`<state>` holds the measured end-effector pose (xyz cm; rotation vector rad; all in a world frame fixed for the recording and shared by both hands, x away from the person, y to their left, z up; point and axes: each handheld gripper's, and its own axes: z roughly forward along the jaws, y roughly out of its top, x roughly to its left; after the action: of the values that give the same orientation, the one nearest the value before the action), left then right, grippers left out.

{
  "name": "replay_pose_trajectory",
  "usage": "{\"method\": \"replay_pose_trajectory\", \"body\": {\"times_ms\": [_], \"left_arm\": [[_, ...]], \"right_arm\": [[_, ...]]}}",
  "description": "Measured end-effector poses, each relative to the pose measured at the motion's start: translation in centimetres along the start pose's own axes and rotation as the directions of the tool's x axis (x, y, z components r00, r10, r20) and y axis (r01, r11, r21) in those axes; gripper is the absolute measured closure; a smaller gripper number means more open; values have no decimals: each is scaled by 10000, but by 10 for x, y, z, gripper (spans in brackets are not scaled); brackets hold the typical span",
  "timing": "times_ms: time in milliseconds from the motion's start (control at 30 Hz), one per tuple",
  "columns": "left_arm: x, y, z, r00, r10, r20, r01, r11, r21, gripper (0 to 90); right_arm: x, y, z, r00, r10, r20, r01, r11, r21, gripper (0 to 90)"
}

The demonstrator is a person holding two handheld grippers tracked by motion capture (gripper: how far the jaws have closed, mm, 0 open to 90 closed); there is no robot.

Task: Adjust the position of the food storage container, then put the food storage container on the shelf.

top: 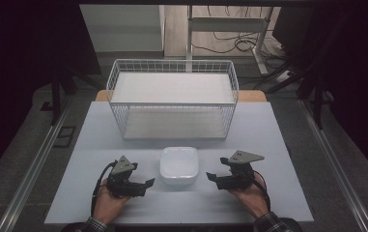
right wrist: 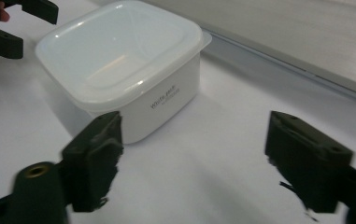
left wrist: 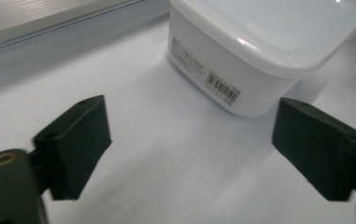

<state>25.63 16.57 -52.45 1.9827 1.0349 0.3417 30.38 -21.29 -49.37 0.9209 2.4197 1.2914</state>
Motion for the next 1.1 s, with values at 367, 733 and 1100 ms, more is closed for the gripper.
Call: {"method": "replay_pose_trajectory", "body": {"times_ms": [367,733,1100], "left_arm": [[5,2,-1,9998,80,193,-74,9995,-319,92],[2,14,-5,9948,-384,941,458,9959,-776,62],[-5,32,8,9931,-31,1176,113,9975,-692,44]], "right_arm": [[-3,0,3,9995,-280,169,282,9995,-108,56],[5,10,8,9992,-368,-143,366,9992,-146,39],[20,25,22,9993,-249,-284,249,9997,15,0]]}}
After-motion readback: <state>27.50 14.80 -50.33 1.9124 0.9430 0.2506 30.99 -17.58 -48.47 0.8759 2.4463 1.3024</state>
